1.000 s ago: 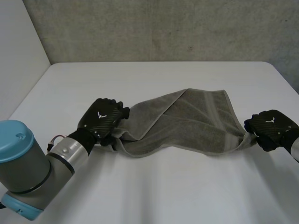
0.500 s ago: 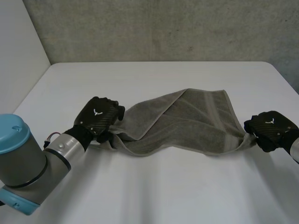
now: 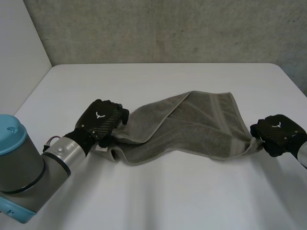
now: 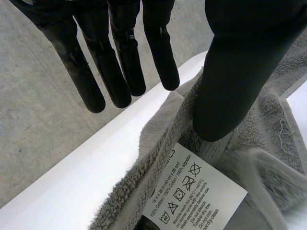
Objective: Fold the laundry
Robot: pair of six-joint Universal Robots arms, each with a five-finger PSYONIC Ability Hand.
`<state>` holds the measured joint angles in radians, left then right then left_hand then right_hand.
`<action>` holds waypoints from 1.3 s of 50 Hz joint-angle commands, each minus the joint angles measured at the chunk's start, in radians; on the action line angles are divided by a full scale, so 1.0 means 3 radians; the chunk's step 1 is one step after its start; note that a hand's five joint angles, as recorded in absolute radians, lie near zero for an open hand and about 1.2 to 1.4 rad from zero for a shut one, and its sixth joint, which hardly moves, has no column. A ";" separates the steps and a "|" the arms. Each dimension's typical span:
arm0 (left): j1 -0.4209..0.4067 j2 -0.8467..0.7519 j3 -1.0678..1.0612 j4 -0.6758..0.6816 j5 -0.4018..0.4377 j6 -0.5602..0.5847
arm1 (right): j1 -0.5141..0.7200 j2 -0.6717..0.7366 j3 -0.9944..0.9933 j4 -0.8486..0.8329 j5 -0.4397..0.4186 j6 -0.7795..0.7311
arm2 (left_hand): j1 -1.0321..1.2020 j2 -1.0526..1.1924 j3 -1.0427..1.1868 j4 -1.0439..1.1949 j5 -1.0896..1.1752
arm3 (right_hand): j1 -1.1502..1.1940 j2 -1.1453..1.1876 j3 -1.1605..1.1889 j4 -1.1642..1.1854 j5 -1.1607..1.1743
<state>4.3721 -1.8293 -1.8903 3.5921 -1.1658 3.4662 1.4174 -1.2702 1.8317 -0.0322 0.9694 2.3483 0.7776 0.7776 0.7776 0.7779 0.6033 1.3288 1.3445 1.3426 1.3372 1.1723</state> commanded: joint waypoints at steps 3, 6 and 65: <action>-0.0001 -0.0008 -0.0004 0.0007 0.0000 -0.0044 | 0.0000 0.0000 0.0005 0.0000 0.0000 -0.0004 | 0.0595 0.0596 0.0595 0.0595 0.0595 | 0.0225 0.0173 0.0179 0.0197 0.0165; -0.0006 -0.0033 -0.0009 0.0022 0.0015 -0.0070 | 0.0000 0.0005 0.0005 0.0000 0.0000 -0.0004 | 0.1956 0.1956 0.1956 0.1955 0.1955 | 0.0225 0.0173 0.0179 0.0197 0.0165; 0.0439 -0.0044 0.0182 -0.0592 -0.0083 -0.0105 | 0.0005 -0.0077 0.0087 0.0010 0.0056 0.0006 | -0.1137 -0.1137 -0.1137 -0.1138 -0.1138 | 0.0225 0.0173 0.0179 0.0197 0.0165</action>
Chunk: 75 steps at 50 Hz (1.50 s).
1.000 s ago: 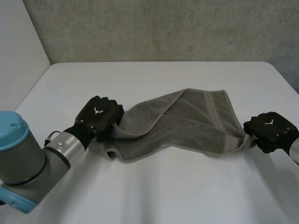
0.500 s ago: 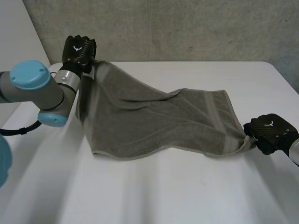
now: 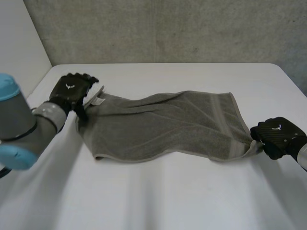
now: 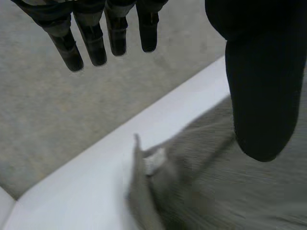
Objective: Fold the laundry
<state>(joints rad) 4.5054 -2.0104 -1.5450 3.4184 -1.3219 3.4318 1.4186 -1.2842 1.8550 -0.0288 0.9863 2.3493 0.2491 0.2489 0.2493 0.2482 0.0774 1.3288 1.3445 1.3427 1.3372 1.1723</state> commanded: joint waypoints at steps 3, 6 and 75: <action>-0.0005 0.0601 -0.1119 -0.0012 0.0490 0.0015 | 0.0001 -0.0030 0.0009 -0.0001 0.0000 0.0002 | 0.0684 0.0685 0.0683 0.0687 0.0674 | 0.0225 0.0173 0.0179 0.0197 0.0165; -0.0026 0.0611 -0.1354 -0.0007 0.0510 0.0020 | 0.0001 -0.0030 0.0014 -0.0001 0.0000 0.0002 | 0.0703 0.0704 0.0703 0.0707 0.0694 | 0.0225 0.0173 0.0179 0.0197 0.0165; 0.0087 0.0386 -0.1149 0.0653 -0.0308 0.0817 | 0.0022 -0.0127 0.0029 -0.0088 0.0245 0.0238 | 0.1845 0.1846 0.1844 0.1848 0.1836 | 0.0225 0.0173 0.0179 0.0197 0.0165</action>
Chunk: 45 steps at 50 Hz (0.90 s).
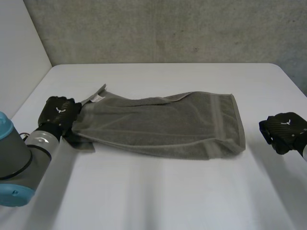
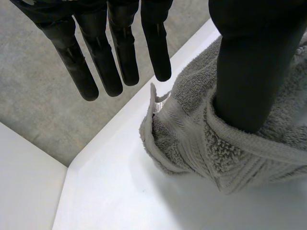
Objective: Fold the laundry
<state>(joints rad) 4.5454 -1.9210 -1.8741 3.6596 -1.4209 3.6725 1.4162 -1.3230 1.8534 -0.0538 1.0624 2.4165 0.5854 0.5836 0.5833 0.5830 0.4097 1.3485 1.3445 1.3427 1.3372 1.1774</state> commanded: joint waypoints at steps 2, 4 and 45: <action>-0.0042 0.0089 -0.0058 -0.0167 0.0022 0.0015 | 0.0024 -0.0003 0.0045 -0.0020 -0.0013 0.0024 | 0.1125 0.1130 0.1131 0.1133 0.1128 | 0.0159 0.0173 0.0179 0.0197 0.0148; -0.0042 0.0089 -0.0058 -0.0167 0.0022 0.0015 | 0.0004 -0.0013 0.0030 -0.0051 -0.0013 0.0075 | 0.1334 0.1340 0.1341 0.1342 0.1338 | 0.0159 0.0173 0.0179 0.0197 0.0148; -0.0589 0.0839 0.0131 -0.0734 0.0319 -0.0439 | 0.1818 -0.0039 -0.0220 -0.0485 0.0241 0.2565 | 0.2703 0.2709 0.2710 0.2711 0.2707 | -0.3859 -0.3846 -0.3840 -0.3822 -0.3871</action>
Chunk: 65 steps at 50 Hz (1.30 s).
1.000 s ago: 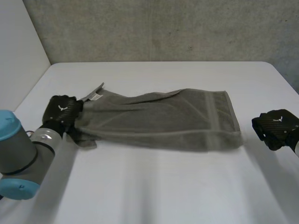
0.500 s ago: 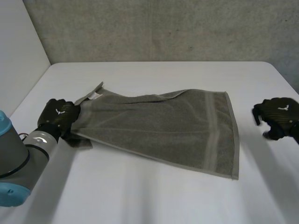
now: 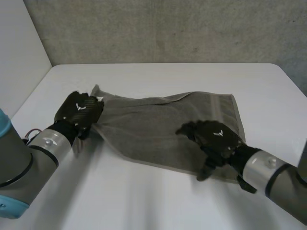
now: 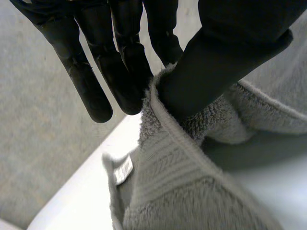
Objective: Fold the laundry
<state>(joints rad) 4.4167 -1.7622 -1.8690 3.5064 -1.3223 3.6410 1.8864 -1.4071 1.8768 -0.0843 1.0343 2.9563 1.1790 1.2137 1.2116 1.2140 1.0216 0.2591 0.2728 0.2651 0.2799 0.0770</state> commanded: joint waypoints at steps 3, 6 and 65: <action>-0.0170 0.0433 0.0196 -0.0331 -0.0015 -0.0564 | 0.0537 0.0415 -0.0447 -0.0455 0.0555 0.0776 | 0.0724 0.0608 0.0616 0.0607 0.0667 | -0.0238 -0.0284 -0.0258 -0.0307 -0.0213; -0.0180 0.0525 0.0334 -0.0448 -0.0015 -0.0784 | 0.0671 0.0508 -0.0519 -0.0450 0.0673 0.0771 | 0.0724 0.0608 0.0616 0.0607 0.0667 | -0.0238 -0.0284 -0.0258 -0.0307 -0.0213; 0.0270 0.0531 0.0616 -0.0684 -0.0010 -0.1435 | -0.0157 0.0871 -0.0222 -0.1013 0.1251 0.0745 | 0.0724 0.0608 0.0616 0.0607 0.0667 | 0.1964 0.1918 0.1944 0.1895 0.1989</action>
<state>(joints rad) 4.4902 -1.6025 -1.6700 3.3008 -1.3278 3.2261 1.9194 -1.1622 1.7698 -0.3978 1.5237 3.1900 1.1834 1.2165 1.2147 1.2180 1.0217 0.8460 0.8419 0.8438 0.8456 0.6623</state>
